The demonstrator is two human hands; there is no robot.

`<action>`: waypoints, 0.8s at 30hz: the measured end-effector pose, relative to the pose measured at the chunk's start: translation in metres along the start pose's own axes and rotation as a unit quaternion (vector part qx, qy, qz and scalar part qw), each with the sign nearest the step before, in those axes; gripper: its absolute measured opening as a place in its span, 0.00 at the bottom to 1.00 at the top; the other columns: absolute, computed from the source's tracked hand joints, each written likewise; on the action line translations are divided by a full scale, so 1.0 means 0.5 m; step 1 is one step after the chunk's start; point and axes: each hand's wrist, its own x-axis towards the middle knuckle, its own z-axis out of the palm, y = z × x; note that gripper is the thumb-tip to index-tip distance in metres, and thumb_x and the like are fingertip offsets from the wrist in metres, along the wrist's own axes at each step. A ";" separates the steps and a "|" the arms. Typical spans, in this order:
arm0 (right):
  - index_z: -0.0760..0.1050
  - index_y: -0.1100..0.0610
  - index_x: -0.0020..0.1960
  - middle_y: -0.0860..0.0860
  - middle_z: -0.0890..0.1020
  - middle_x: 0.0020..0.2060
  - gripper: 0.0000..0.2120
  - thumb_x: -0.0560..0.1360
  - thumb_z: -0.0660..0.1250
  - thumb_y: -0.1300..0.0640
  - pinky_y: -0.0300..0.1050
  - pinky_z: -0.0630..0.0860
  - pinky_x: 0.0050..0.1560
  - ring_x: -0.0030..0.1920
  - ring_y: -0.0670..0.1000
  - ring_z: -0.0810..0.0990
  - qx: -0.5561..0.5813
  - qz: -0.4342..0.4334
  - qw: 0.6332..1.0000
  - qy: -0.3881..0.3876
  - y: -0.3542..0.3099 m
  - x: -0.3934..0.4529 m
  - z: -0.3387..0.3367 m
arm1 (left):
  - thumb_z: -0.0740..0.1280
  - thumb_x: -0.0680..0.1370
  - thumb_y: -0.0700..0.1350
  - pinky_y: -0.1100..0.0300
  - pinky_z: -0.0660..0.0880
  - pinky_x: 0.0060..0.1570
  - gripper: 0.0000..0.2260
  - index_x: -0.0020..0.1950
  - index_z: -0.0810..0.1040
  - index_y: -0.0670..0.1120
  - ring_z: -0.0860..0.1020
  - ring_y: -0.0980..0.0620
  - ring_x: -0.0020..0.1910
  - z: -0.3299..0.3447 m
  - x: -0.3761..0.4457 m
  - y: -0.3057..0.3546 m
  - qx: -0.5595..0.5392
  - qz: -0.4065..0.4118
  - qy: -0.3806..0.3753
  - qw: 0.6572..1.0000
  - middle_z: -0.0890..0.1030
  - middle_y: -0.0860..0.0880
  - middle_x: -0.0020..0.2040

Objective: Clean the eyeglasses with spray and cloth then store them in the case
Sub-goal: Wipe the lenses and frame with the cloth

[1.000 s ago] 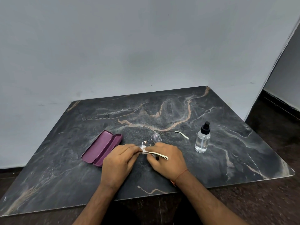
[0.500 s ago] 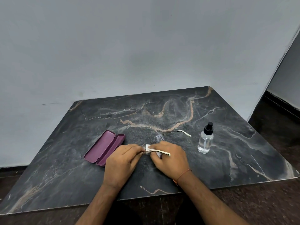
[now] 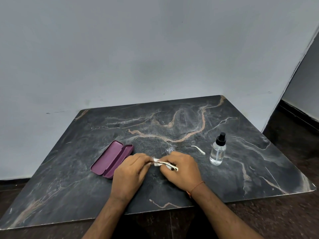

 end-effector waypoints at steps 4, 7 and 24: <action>0.89 0.46 0.48 0.39 0.82 0.35 0.08 0.72 0.76 0.57 0.37 0.72 0.38 0.35 0.42 0.79 0.109 0.052 0.989 0.087 0.014 0.002 -0.008 | 0.67 0.84 0.51 0.62 0.79 0.51 0.05 0.56 0.82 0.55 0.83 0.59 0.51 0.001 0.002 0.002 -0.011 -0.024 0.002 1.000 0.83 0.61 0.54; 0.89 0.47 0.47 0.37 0.82 0.35 0.08 0.72 0.75 0.57 0.32 0.69 0.37 0.35 0.42 0.79 0.086 0.071 0.987 0.112 0.021 -0.002 -0.025 | 0.69 0.84 0.51 0.62 0.80 0.52 0.09 0.64 0.82 0.54 0.83 0.59 0.52 0.008 0.004 -0.001 -0.013 -0.041 0.005 0.999 0.83 0.60 0.56; 0.87 0.43 0.53 0.47 0.87 0.41 0.07 0.79 0.71 0.48 0.49 0.79 0.42 0.43 0.53 0.85 -0.119 0.070 0.985 0.107 0.032 0.024 -0.028 | 0.66 0.86 0.47 0.69 0.71 0.67 0.13 0.68 0.86 0.49 0.83 0.51 0.61 0.015 0.003 -0.020 0.007 0.017 0.012 1.000 0.85 0.54 0.64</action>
